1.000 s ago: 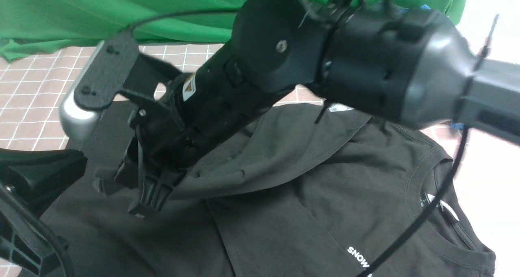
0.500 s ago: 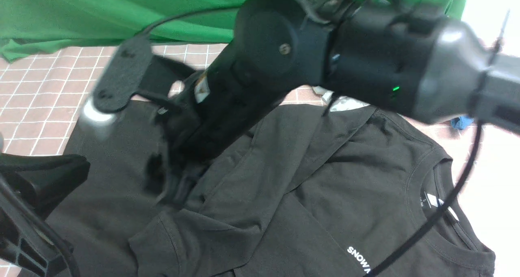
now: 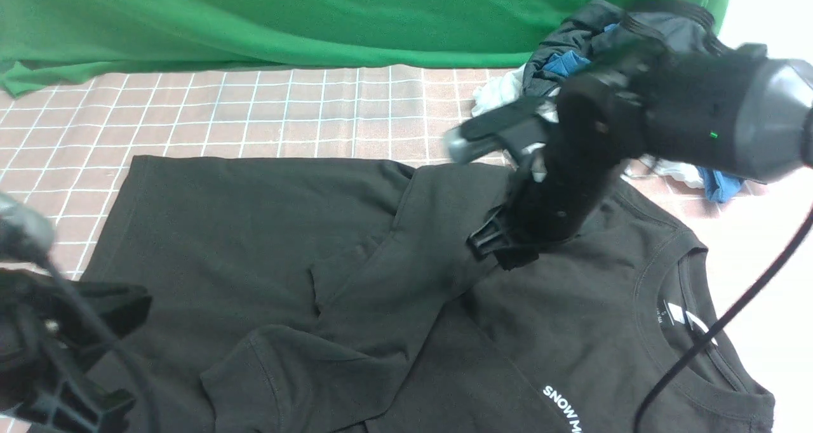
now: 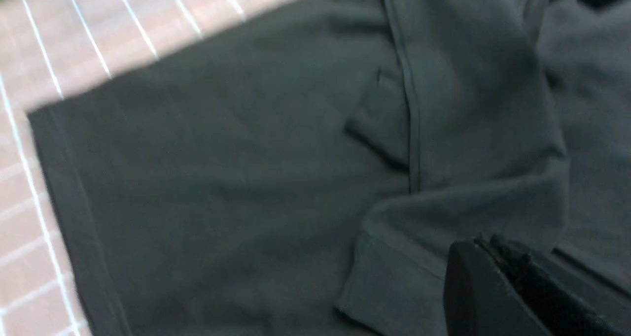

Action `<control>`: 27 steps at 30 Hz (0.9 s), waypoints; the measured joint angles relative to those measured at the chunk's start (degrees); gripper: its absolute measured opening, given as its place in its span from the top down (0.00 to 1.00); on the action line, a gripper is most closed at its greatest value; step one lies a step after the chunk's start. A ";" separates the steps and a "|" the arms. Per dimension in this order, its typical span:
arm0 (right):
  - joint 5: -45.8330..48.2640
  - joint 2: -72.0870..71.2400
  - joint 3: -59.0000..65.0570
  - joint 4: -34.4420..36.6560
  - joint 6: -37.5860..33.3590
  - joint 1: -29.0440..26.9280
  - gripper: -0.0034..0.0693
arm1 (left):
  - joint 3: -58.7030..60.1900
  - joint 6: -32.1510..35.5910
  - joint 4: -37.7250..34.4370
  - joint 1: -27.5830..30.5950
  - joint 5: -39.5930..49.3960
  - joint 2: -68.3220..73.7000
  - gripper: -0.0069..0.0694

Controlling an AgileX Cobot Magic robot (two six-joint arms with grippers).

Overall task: Fold a long-sleeved shirt over a pink coffee tablecloth.
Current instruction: 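Grasp the near edge of the shirt at its hem and shoulder corners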

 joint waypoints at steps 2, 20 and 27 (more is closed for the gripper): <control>-4.49 0.12 1.41 4.18 0.26 -2.12 0.25 | 0.01 -0.13 0.00 0.00 -0.65 1.65 0.89; -15.90 7.52 2.51 18.17 -3.61 -4.69 0.29 | 0.01 0.08 -1.34 0.00 -3.58 4.88 0.89; -15.27 7.52 2.51 18.52 -5.33 -4.69 0.64 | 0.01 0.14 -1.34 0.00 -3.73 4.88 0.89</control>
